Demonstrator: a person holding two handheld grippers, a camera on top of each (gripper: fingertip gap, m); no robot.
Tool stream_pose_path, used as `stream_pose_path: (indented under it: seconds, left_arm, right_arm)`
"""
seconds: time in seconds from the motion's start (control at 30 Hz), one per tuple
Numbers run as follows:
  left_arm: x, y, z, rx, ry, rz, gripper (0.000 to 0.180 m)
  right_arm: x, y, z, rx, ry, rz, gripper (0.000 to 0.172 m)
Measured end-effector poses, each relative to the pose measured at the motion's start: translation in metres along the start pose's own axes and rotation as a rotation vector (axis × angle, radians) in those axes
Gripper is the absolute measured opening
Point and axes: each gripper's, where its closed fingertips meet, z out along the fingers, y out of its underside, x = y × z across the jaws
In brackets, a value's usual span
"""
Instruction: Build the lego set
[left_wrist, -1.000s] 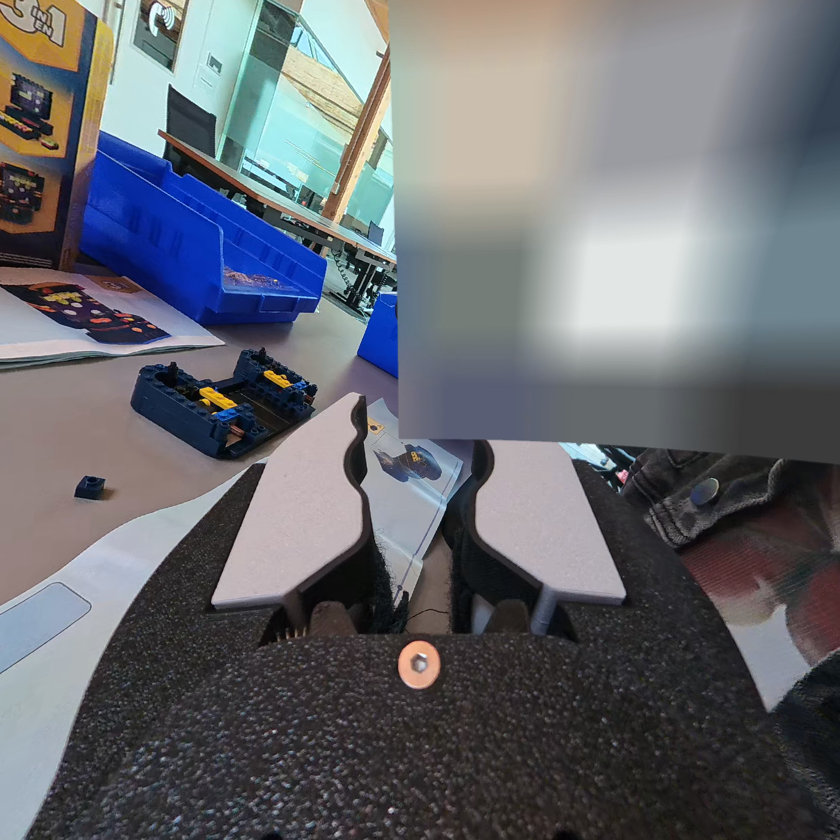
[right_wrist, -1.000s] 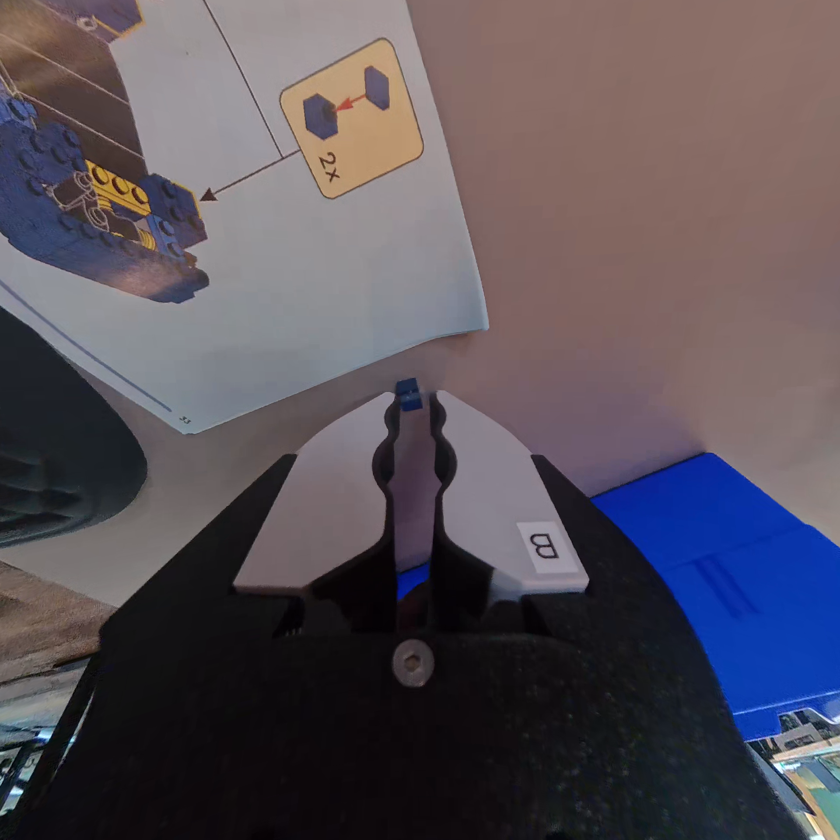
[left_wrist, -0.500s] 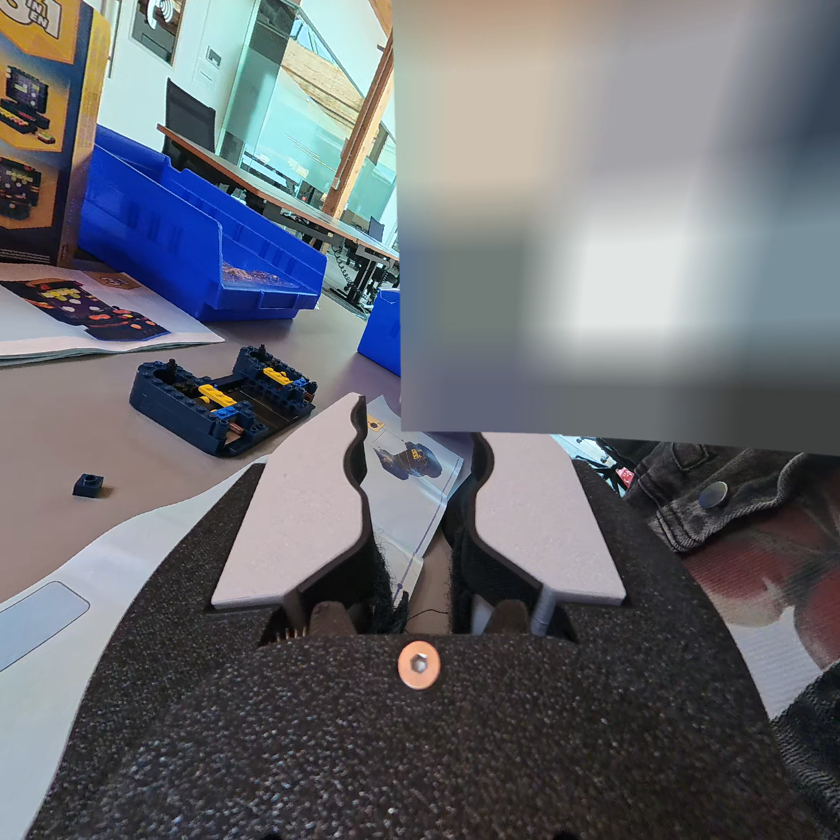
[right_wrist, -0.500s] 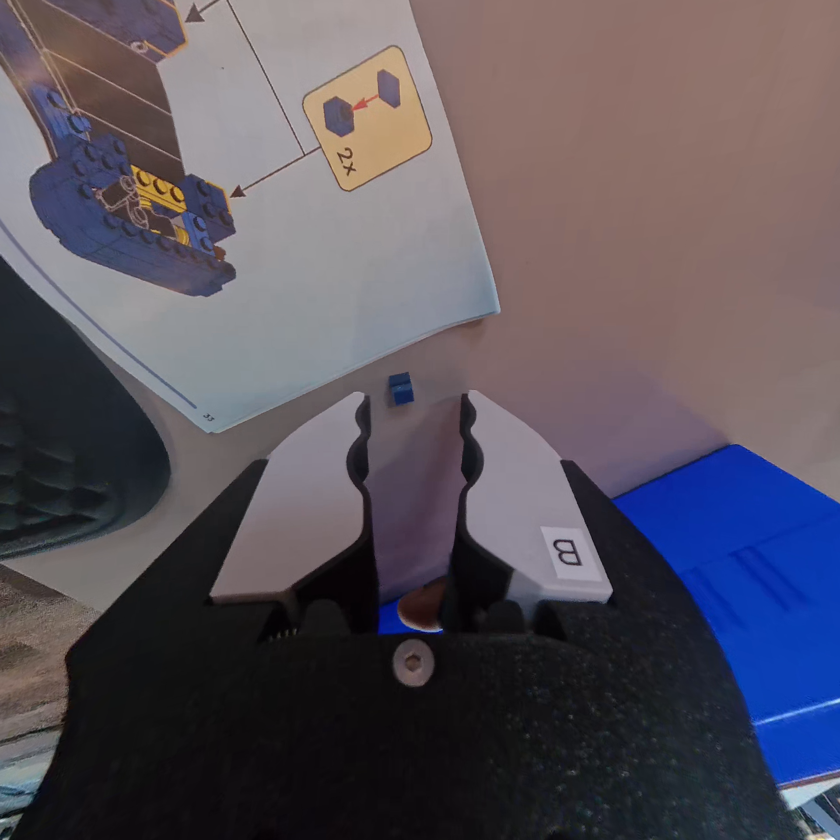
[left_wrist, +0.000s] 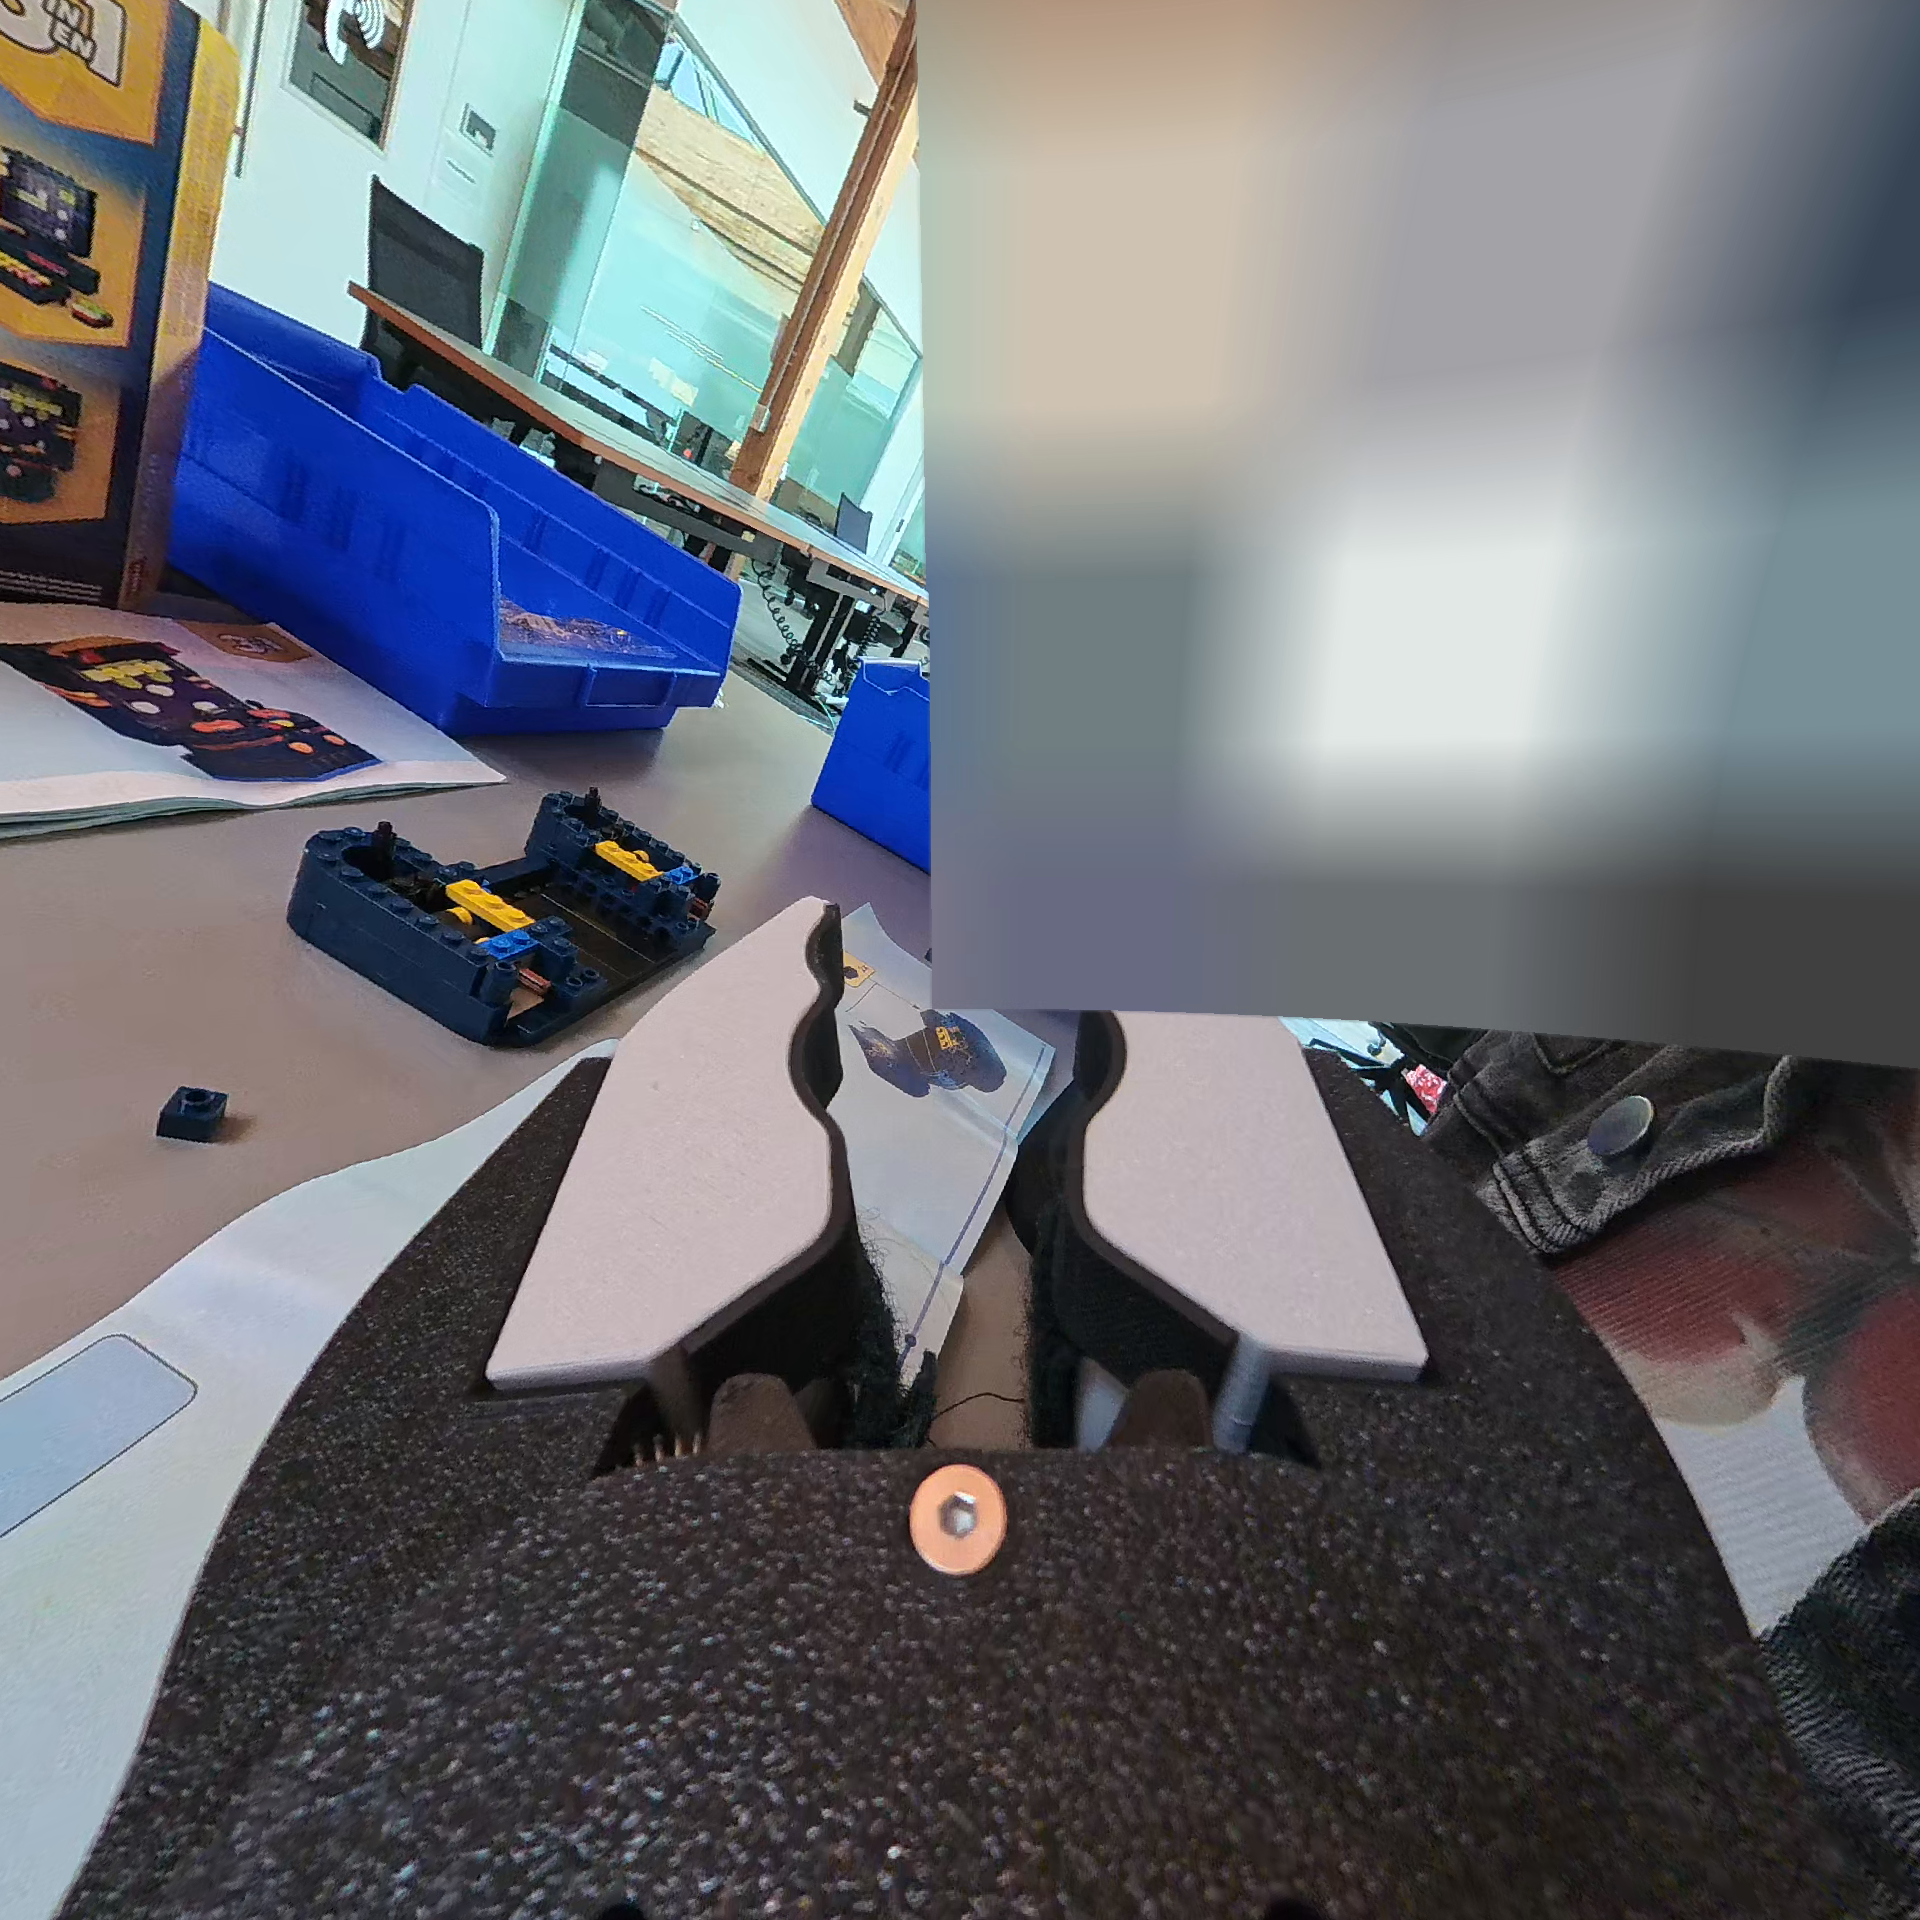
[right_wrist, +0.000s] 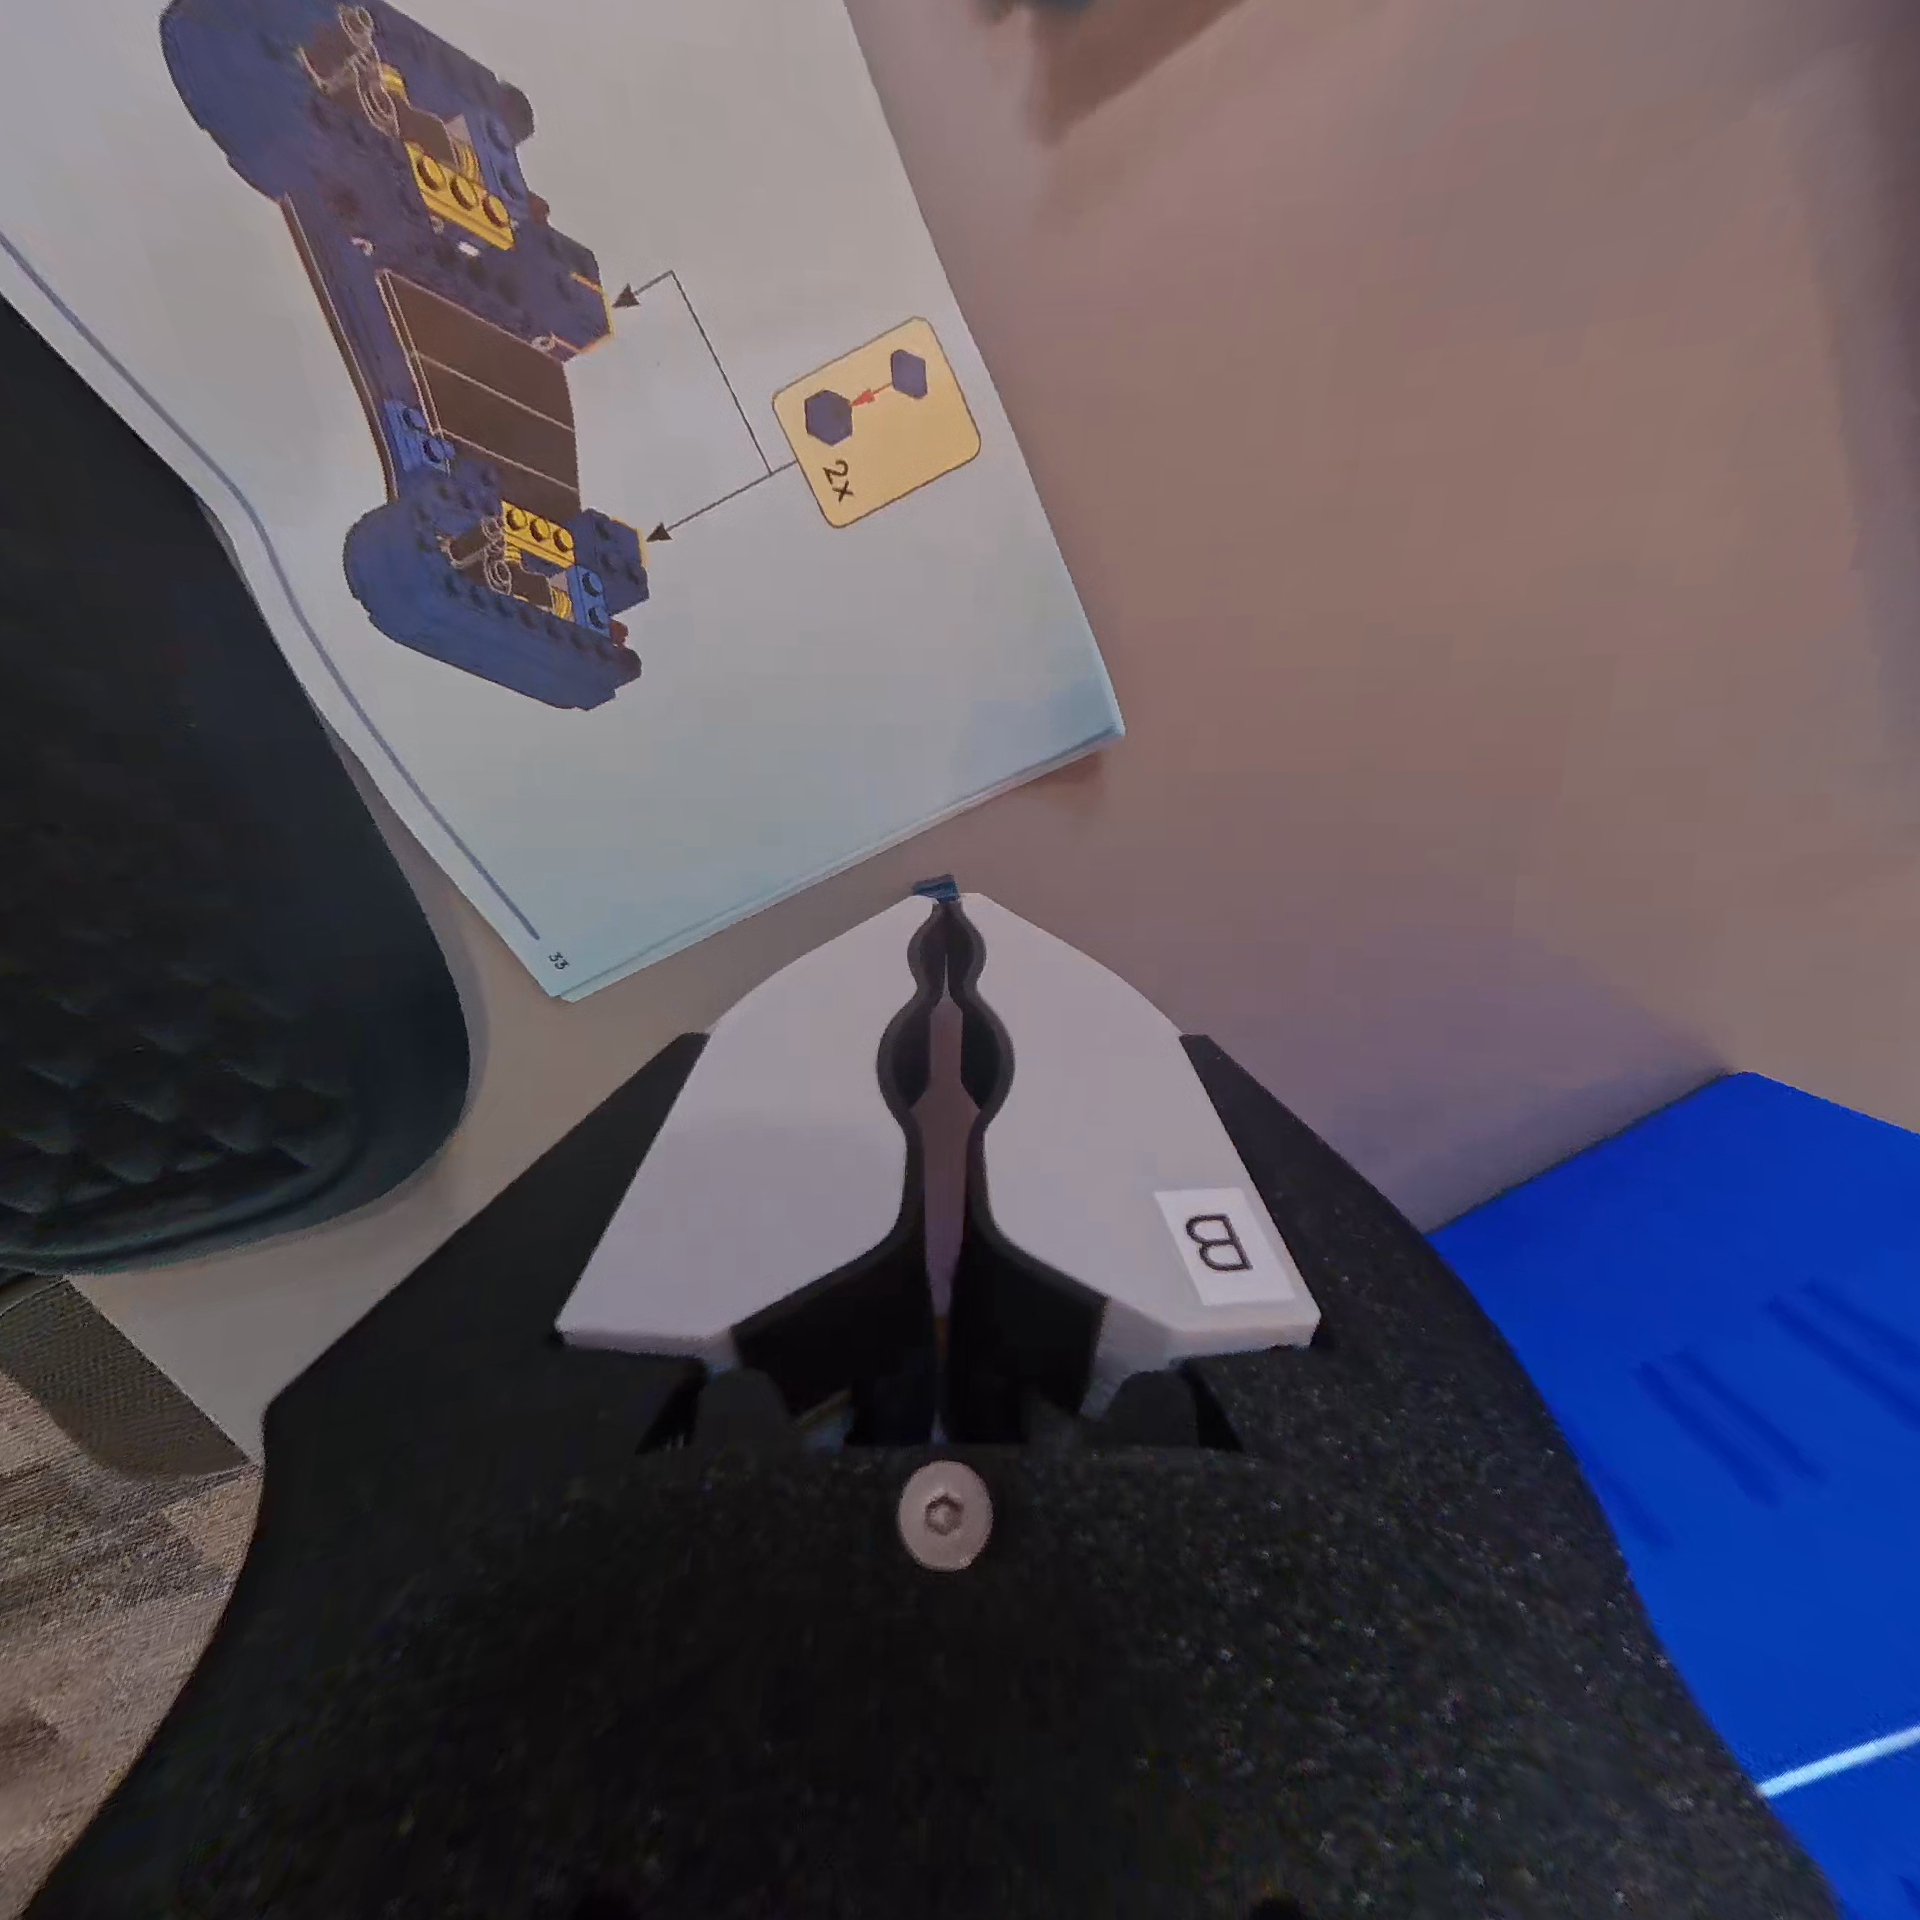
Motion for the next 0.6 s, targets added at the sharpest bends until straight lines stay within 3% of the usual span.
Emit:
stream_pose_path:
  seconds: [0.47, 0.6]
  left_arm:
    - [-0.0007, 0.0007, 0.0003, -0.004, 0.002, -0.006, 0.041]
    - [-0.0008, 0.0008, 0.0002, -0.003, 0.002, -0.009, 0.041]
  right_arm:
    - [0.0014, 0.0068, 0.0070, -0.064, 0.019, -0.026, 0.000]
    - [-0.0012, -0.0017, 0.0018, -0.017, 0.009, -0.057, 0.000]
